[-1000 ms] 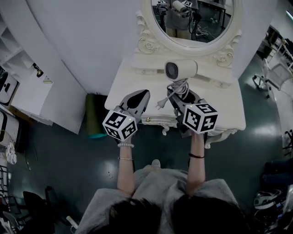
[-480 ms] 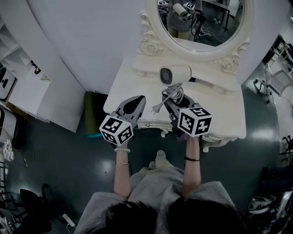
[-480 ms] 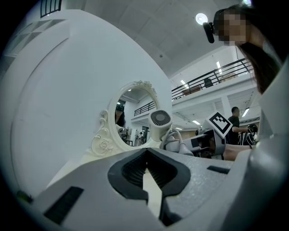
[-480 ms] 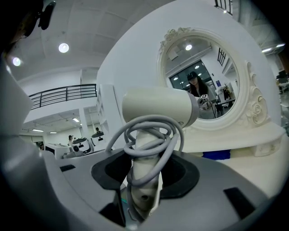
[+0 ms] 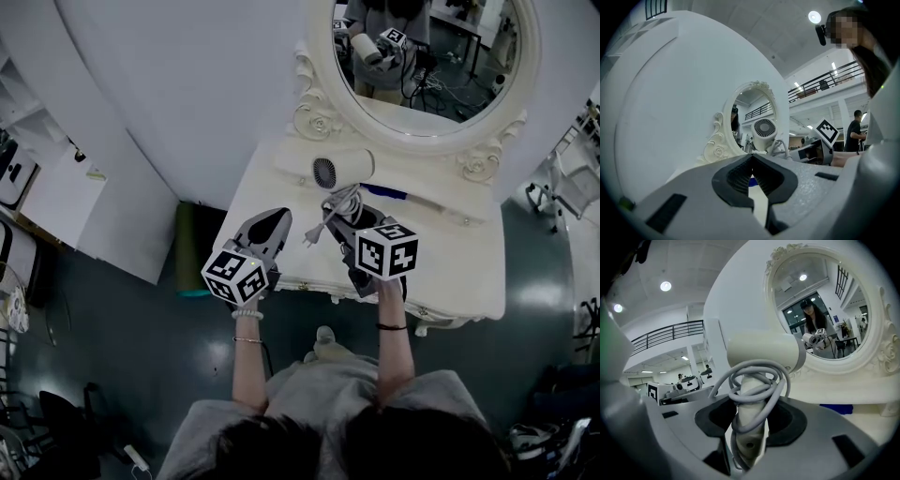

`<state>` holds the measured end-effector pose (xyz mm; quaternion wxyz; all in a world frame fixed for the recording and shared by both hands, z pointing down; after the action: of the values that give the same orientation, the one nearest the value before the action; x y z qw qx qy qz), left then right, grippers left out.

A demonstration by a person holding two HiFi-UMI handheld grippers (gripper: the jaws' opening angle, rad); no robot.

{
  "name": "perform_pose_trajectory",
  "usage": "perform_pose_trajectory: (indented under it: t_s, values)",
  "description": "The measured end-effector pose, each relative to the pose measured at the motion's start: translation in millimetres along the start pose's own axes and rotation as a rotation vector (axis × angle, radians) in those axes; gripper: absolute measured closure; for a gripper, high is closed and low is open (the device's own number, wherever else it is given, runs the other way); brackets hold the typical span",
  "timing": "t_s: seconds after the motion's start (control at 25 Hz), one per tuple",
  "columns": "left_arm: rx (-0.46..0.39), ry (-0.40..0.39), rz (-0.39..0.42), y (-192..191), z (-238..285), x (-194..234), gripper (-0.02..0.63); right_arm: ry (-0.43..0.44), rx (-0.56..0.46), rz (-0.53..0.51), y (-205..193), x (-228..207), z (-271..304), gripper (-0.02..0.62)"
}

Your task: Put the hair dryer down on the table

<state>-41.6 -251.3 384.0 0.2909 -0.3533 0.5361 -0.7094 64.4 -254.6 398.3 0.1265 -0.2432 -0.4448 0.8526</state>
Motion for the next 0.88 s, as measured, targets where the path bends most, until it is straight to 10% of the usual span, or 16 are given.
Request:
perform_pose_trajectory:
  t_s: [0.88]
  values:
    - [0.146,0.069,-0.182,-71.8,30.2,70.8,0.601,0.055,0.278,0.017,-43.8,-34.0,108.7,0.410]
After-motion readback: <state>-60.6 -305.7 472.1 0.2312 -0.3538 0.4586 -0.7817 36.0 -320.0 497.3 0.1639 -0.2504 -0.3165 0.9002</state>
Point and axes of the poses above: the fingertips, and each gripper's own axes: z forward along the fingers, x to its left, y out of its top, the point moved 1 cm from there along -z, backward along the fingers, and after that the axes turned 12 degrees about x, right-handed, at the moved point
